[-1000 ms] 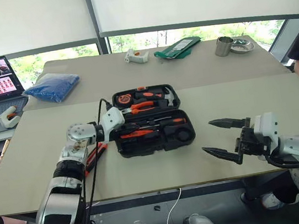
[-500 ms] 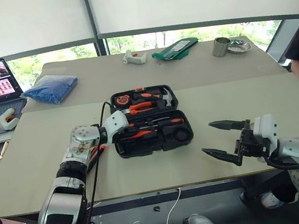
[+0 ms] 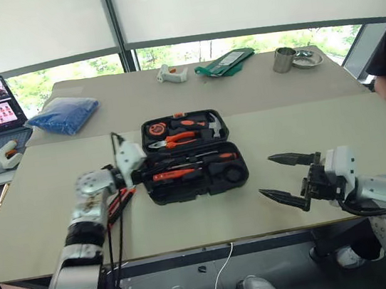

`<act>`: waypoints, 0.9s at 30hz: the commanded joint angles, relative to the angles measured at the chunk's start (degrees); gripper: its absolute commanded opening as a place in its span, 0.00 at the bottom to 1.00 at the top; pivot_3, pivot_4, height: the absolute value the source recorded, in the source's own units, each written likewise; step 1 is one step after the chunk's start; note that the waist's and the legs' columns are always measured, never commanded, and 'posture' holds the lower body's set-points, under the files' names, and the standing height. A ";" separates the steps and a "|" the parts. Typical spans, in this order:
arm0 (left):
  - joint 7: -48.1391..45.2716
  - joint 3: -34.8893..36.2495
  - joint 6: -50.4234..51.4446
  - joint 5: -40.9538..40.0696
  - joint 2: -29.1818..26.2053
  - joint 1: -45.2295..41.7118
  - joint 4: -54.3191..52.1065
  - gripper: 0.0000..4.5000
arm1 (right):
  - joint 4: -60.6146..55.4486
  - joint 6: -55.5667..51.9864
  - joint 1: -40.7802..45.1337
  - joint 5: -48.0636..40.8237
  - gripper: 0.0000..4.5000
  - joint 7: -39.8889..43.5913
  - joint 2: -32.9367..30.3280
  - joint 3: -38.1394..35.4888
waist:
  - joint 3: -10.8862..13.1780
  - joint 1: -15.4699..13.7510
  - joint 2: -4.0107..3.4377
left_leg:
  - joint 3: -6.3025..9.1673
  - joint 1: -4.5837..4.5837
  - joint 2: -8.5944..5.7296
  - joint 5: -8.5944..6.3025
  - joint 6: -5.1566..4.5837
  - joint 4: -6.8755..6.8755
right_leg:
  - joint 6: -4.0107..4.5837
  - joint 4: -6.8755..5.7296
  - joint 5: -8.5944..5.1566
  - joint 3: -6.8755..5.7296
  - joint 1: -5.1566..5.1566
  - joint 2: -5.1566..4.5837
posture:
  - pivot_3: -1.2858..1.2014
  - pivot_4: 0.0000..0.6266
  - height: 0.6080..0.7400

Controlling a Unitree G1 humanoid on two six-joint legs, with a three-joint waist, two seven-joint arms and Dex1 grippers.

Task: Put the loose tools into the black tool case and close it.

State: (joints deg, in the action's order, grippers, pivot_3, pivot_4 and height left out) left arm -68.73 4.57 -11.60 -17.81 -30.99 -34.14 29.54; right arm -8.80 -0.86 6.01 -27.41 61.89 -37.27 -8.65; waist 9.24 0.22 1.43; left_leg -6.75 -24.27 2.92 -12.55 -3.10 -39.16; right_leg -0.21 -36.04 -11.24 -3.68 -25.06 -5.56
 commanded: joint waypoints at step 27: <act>16.16 26.02 20.78 -9.20 -11.47 49.21 -35.82 0.99 | -5.62 -0.98 1.43 -5.09 1.00 4.97 4.66 6.50 | 0.00 -1.78 -0.02 | -0.01 0.09 -0.10 -0.34 0.51 0.18 | 0.24 0.16 -0.55 -0.42 -0.12 -0.76 | 0.52 0.24 1.00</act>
State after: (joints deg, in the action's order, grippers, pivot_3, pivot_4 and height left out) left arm -54.28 32.96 6.47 -27.50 -41.54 16.69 -3.95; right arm -13.01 -2.09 6.61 -32.22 67.27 -32.70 -1.71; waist 9.24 -1.56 1.41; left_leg -6.78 -24.21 2.82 -12.88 -2.60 -38.97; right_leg 0.01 -35.91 -11.79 -4.10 -25.11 -6.26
